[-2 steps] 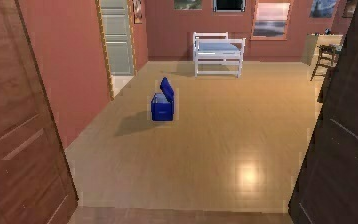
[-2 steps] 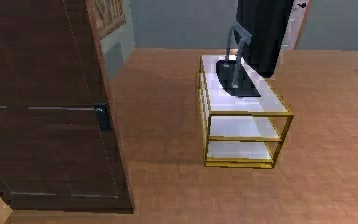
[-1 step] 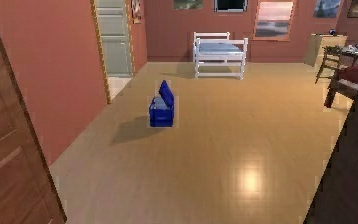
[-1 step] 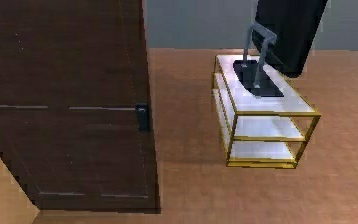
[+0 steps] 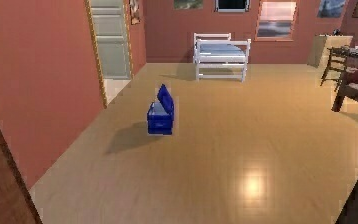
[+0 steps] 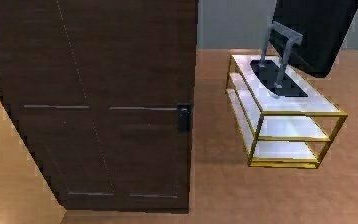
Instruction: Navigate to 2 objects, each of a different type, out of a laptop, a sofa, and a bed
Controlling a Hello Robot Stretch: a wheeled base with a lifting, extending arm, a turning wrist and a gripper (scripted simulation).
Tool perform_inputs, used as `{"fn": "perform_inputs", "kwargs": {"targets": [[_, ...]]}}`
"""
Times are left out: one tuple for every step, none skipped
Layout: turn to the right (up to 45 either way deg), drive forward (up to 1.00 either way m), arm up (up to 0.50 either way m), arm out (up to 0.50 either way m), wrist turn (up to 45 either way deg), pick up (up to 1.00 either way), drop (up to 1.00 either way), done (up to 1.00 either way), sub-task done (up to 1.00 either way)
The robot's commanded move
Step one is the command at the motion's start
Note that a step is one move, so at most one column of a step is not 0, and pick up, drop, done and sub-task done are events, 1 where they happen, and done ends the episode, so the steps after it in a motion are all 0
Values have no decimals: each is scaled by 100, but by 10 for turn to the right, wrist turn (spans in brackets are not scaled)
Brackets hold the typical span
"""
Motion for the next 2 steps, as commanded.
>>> {"fn": "perform_inputs", "kwargs": {"targets": [[150,0,0,0,0,0,0,0,0],[0,100,0,0,0,0,0,0,0]]}}
